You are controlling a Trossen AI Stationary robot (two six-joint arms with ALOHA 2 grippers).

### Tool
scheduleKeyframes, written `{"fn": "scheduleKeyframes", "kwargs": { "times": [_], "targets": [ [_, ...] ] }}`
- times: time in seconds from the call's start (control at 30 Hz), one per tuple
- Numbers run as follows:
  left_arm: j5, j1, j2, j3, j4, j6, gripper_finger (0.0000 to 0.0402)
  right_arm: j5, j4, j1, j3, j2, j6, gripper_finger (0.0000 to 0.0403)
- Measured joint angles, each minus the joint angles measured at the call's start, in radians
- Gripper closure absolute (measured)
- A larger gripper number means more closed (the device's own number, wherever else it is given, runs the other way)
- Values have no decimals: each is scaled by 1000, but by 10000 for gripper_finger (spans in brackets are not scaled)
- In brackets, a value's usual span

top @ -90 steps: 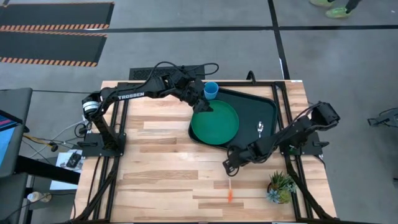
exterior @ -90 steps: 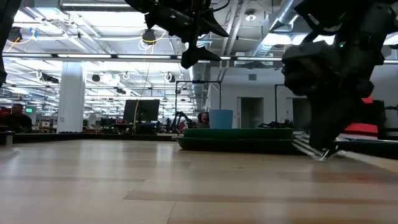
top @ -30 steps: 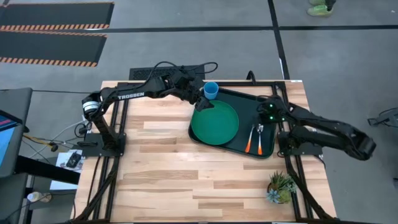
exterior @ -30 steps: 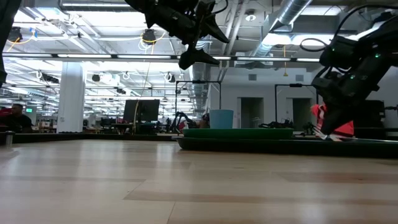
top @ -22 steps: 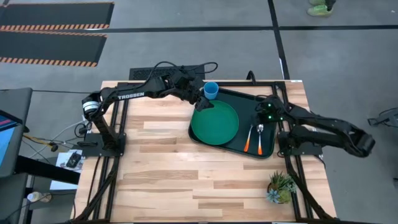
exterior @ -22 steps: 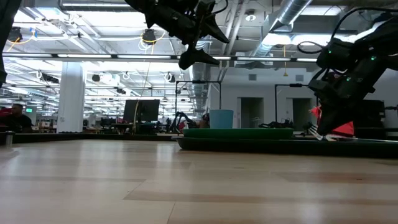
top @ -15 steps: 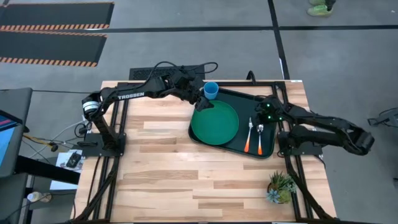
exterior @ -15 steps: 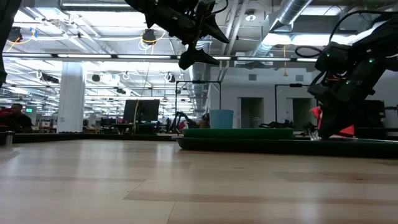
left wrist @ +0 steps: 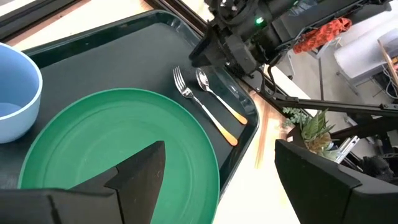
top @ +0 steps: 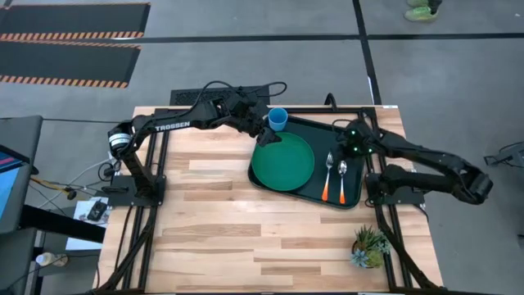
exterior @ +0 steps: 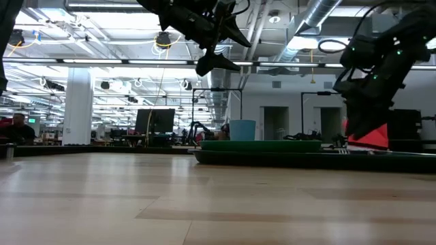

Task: Pick and place plate/cup/fork/spoon on tray
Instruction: Return to Home Position

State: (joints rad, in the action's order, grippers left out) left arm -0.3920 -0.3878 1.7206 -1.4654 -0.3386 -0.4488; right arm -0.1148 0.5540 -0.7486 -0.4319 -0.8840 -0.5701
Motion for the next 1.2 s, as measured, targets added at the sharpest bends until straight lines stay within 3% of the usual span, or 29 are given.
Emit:
{"fn": "scheduleKeyframes", "kwargs": {
  "times": [0.13,0.23,0.43,0.57,0.63,0.67,0.73,0.77,0.83,1.0,1.1,1.2],
  "targets": [
    [0,0,0,0,0,-6,117,44,204,16,-73,-6,-4,278],
    [-55,0,0,0,24,-36,117,-6,255,50,-125,3,-5,282],
    [-214,-32,-59,-99,46,4,117,-111,152,153,-310,96,59,283],
    [-258,-42,-162,-136,16,199,117,-112,75,226,-436,203,172,283],
    [-200,-23,-239,-134,-70,380,117,-110,87,272,-470,260,245,283],
    [-118,-9,-281,-130,-124,458,117,-107,107,296,-473,289,261,283],
    [154,16,-352,-99,-205,506,117,-103,112,348,-447,354,333,283],
    [272,19,-382,-72,-237,508,117,-99,75,370,-418,394,359,283],
    [331,7,-442,22,-241,509,117,-92,-51,402,-337,480,375,283],
    [-31,-39,-636,386,201,368,117,-67,-311,422,-93,698,332,283],
    [-26,-58,-703,577,385,282,117,-67,-373,422,31,791,262,283],
    [103,-74,-770,708,399,301,117,-68,-450,422,117,865,208,283]
  ]
}}
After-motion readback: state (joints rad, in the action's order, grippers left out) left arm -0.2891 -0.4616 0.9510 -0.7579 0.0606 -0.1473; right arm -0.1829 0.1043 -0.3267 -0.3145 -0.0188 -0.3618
